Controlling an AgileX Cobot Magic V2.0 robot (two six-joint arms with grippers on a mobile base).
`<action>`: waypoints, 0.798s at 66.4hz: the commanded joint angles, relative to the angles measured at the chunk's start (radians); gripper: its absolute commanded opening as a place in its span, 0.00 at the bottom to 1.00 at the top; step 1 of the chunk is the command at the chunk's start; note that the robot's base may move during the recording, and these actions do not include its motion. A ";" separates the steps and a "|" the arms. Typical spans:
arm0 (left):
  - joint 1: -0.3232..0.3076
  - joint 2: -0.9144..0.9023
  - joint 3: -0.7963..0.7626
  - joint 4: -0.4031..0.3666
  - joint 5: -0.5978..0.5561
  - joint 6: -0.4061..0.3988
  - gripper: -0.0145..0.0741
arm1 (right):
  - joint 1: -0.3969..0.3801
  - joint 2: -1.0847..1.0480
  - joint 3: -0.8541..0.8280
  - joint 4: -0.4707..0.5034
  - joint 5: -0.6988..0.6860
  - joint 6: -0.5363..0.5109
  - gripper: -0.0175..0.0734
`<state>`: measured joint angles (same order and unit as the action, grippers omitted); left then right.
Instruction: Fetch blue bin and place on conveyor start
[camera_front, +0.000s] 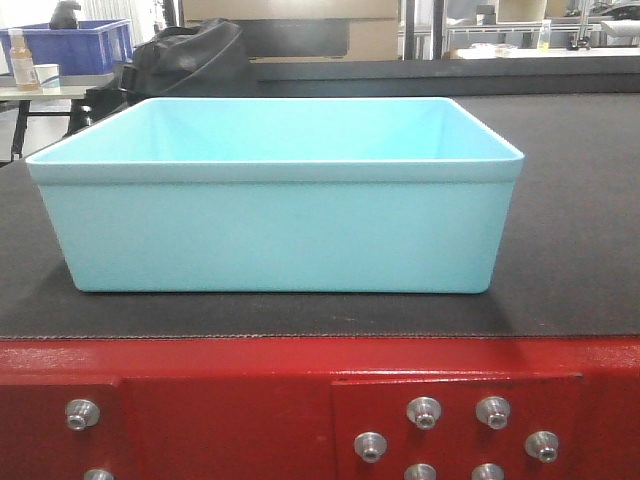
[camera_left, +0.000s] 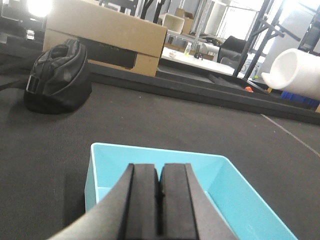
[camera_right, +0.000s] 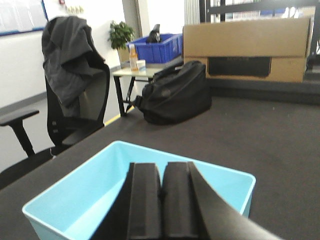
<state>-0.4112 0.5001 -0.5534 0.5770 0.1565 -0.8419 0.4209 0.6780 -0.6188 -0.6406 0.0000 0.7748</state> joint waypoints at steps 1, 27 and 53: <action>-0.007 -0.011 0.000 0.001 -0.016 -0.006 0.04 | 0.000 -0.021 0.003 -0.012 -0.022 -0.007 0.01; -0.007 -0.011 0.000 0.001 -0.016 -0.006 0.04 | 0.000 -0.023 0.003 -0.012 -0.035 -0.007 0.01; -0.007 -0.011 0.000 0.001 -0.016 -0.006 0.04 | -0.044 -0.065 0.043 0.208 -0.013 -0.412 0.01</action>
<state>-0.4112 0.4955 -0.5534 0.5770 0.1565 -0.8419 0.4080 0.6419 -0.5965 -0.5548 -0.0078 0.5497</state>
